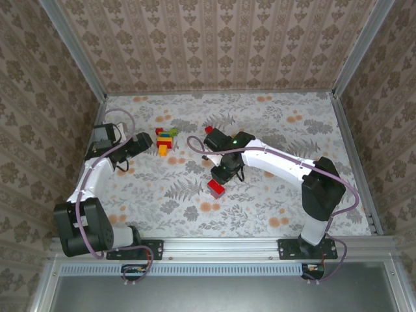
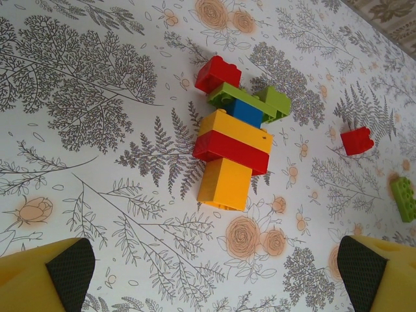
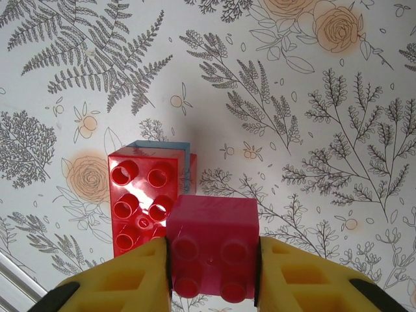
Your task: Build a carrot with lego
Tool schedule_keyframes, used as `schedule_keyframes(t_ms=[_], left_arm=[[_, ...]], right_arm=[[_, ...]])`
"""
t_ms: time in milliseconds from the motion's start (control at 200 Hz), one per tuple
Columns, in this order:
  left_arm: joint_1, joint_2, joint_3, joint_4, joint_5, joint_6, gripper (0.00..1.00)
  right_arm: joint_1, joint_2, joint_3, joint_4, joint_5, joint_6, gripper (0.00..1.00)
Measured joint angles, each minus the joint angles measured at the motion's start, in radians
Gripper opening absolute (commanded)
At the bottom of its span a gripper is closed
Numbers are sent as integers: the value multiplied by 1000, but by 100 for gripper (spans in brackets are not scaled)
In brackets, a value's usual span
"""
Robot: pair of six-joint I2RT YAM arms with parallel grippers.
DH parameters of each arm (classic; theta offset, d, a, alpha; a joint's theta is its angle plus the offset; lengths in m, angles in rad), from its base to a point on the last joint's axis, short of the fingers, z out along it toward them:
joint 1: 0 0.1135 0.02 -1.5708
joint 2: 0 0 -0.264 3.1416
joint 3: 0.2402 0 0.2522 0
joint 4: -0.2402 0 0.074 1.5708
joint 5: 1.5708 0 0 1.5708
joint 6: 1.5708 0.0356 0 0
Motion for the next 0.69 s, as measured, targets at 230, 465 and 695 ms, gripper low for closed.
schedule_keyframes(t_ms=[230,465,695], left_arm=[[0,0,0,0,0,0,100],[-1,0,0,0,0,0,100],[-1,0,2,0,0,0,100]], right_arm=[[13,0,0,1,-35,2,32],[22,0,0,1,-58,3,32],[27,0,-6,3,-69,3,32]])
